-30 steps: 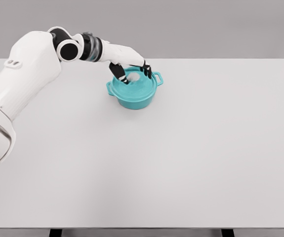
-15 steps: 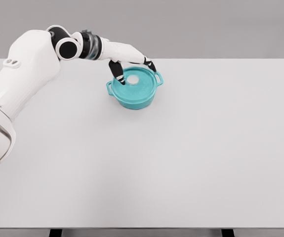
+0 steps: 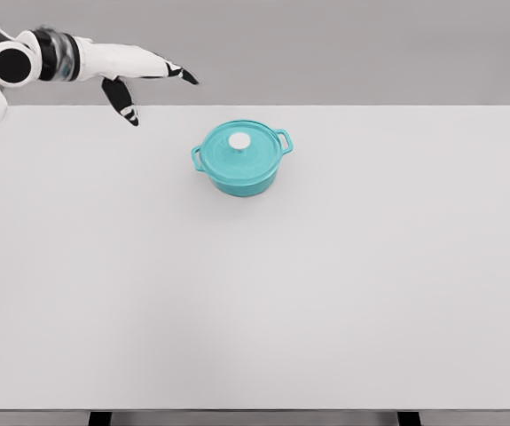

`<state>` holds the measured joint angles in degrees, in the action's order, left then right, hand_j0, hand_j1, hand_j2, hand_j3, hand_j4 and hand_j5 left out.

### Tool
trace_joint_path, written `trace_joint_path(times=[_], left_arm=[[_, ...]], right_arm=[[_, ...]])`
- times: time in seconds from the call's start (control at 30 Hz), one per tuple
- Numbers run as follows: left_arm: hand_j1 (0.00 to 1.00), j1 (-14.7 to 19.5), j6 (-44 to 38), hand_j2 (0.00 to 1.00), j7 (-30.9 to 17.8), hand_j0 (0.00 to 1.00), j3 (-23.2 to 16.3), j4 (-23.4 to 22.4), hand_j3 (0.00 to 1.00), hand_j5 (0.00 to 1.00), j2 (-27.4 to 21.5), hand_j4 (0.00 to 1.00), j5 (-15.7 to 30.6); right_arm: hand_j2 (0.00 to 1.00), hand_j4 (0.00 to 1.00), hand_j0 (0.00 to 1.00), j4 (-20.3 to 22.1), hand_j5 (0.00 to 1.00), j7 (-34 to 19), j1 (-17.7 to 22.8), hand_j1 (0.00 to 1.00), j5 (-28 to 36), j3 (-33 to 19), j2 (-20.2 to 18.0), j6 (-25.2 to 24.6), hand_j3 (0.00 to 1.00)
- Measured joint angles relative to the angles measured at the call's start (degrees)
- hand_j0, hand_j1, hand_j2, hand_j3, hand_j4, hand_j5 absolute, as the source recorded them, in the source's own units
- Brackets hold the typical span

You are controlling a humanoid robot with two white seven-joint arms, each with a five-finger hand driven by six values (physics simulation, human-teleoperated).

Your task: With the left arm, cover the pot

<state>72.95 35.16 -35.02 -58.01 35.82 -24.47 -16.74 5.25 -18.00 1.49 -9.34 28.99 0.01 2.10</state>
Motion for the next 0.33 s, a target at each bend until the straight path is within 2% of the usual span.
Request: trace_joint_path(times=[0.1, 0.2, 0.33], left_arm=[[1.0, -3.2, 0.0, 1.0, 0.0, 1.0, 1.1, 0.3, 1.0, 1.0, -3.2, 1.0, 0.0], [1.0, -5.2, 0.0, 1.0, 0.0, 1.0, 1.7, 0.7, 1.0, 1.0, -4.4, 1.0, 0.1], [1.0, -5.5, 0.0, 1.0, 0.0, 1.0, 2.0, 1.2, 1.0, 1.0, -4.8, 1.0, 0.5]], right_arm=[[1.0, 1.0, 1.0, 0.0, 1.0, 0.0, 0.0, 1.0, 0.0, 0.0, 0.0, 0.0, 1.0], [1.0, 1.0, 1.0, 0.0, 1.0, 0.0, 0.0, 1.0, 0.0, 0.0, 0.0, 0.0, 1.0], [1.0, 1.0, 1.0, 0.0, 1.0, 0.0, 0.0, 1.0, 0.0, 0.0, 0.0, 0.0, 1.0]])
